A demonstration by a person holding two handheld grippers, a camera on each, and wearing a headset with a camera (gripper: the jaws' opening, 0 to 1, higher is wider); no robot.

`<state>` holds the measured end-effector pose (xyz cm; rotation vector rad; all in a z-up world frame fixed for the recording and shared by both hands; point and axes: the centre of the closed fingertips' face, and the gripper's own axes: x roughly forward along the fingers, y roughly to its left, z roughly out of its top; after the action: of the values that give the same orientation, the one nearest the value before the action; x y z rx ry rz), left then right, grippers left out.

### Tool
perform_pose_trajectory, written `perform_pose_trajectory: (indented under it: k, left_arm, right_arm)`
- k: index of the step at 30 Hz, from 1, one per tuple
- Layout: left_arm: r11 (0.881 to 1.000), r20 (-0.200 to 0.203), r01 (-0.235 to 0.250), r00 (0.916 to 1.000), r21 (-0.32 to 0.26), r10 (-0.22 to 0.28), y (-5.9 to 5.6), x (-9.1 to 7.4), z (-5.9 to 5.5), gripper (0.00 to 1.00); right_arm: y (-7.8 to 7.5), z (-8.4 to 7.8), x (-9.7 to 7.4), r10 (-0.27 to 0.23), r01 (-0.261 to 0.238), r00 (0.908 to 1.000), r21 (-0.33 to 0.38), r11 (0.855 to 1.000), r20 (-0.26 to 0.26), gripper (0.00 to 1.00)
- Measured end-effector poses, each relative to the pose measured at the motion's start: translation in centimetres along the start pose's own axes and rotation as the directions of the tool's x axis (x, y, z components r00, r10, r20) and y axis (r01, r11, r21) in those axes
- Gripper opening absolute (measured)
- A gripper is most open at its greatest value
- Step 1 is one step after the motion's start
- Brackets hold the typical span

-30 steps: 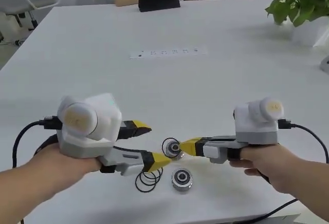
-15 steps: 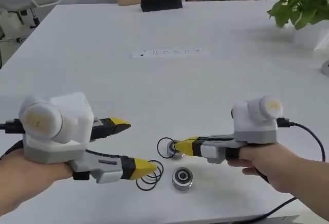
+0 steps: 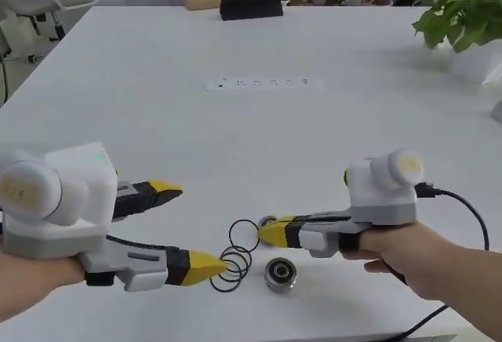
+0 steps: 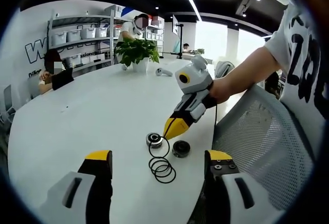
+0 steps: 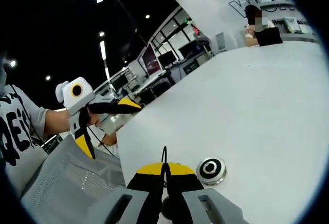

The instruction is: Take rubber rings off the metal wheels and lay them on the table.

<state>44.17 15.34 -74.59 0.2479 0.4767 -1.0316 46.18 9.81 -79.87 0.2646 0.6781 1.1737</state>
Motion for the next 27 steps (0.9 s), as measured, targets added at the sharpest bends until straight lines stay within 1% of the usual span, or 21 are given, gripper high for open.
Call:
perform_pose_trajectory:
  k: [6, 14, 19, 27]
  left_arm:
    - [1.000, -0.007, -0.010, 0.9999, -0.004, 0.010, 0.2, -0.6, -0.5, 0.73]
    - [1.000, -0.002, -0.019, 0.9998, -0.013, 0.019, 0.1, -1.3, -0.8, 0.75]
    - [0.999, 0.006, -0.027, 0.9996, -0.023, 0.027, 0.2, -1.7, -0.9, 0.75]
    - [0.999, 0.006, -0.038, 0.9993, -0.036, 0.038, 0.3, -2.4, -1.4, 0.75]
  right_arm:
    - [0.6, -0.4, 0.4, 0.016, -0.017, 0.9996, -0.009, 1.000, -0.025, 0.00]
    - [1.2, -1.0, 1.0, 0.036, -0.037, 0.9979, -0.013, 0.999, -0.055, 0.00]
    - [1.7, -1.2, 1.4, 0.046, -0.047, 0.9962, -0.017, 0.999, -0.074, 0.00]
    - [2.4, -2.1, 2.0, 0.064, -0.066, 0.9920, -0.019, 0.998, -0.109, 0.00]
